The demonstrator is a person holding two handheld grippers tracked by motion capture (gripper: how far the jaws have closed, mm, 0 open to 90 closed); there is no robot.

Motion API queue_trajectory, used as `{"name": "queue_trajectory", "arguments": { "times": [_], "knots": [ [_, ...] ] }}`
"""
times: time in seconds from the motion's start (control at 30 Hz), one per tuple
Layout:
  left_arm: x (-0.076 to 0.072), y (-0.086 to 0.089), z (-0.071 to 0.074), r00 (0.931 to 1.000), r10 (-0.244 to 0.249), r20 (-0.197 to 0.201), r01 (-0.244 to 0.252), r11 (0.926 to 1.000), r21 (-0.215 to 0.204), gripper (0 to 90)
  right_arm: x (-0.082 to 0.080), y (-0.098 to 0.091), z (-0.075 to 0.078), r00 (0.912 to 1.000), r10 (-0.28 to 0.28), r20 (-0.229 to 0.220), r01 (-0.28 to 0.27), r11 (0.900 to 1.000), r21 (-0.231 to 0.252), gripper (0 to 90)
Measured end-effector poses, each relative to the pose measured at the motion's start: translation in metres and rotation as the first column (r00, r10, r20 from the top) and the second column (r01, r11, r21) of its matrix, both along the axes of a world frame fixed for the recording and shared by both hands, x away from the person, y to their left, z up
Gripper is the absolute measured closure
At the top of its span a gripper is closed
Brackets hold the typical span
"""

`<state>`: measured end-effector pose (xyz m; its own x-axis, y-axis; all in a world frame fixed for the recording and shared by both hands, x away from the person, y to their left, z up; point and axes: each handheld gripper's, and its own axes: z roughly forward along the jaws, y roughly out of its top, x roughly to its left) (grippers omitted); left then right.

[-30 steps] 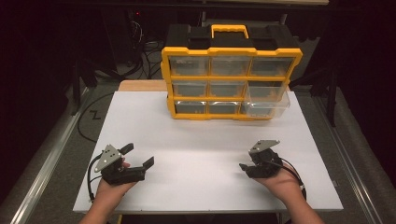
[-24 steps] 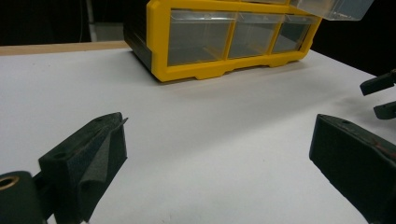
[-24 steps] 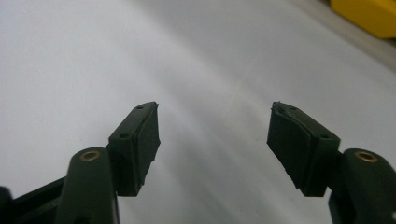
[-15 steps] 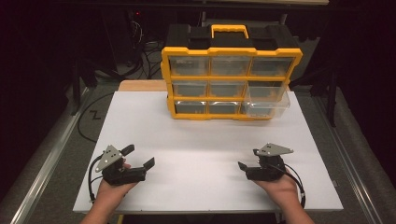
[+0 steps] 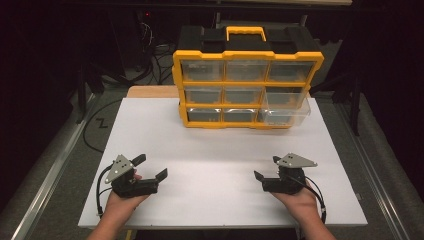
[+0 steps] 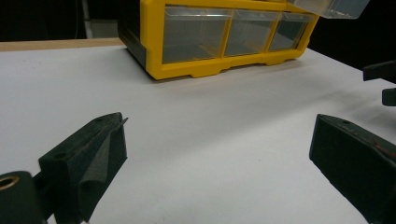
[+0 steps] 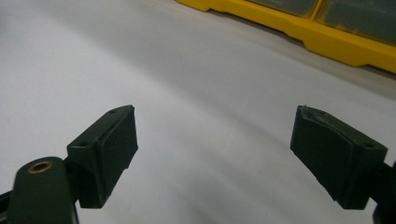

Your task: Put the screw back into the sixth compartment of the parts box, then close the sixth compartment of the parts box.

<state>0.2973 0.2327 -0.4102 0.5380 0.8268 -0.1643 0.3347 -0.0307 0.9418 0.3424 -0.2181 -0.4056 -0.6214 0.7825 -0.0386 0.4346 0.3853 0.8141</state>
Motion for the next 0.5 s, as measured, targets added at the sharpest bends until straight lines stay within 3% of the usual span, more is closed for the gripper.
{"name": "queue_trajectory", "arguments": {
  "times": [0.1, 0.2, 0.5],
  "knots": [
    [-0.002, -0.002, 0.001, 1.0000, -0.004, 0.002, 0.004, 1.0000, 0.006, 4.5, -0.003, 0.000, 0.002, 0.9998, -0.003, 0.021, 0.003, 1.0000, 0.003, 17.0],
    [-0.002, -0.002, 0.000, 1.0000, -0.007, -0.005, 0.007, 0.9999, 0.008, 4.5, -0.004, -0.002, 0.006, 0.9976, -0.008, 0.069, 0.004, 0.9985, 0.055, 17.1],
    [0.000, -0.001, -0.002, 0.9999, -0.003, -0.012, 0.003, 1.0000, 0.003, 4.5, -0.004, -0.005, 0.011, 0.9951, -0.042, 0.090, 0.031, 0.9922, 0.121, 23.5]
  ]
}}
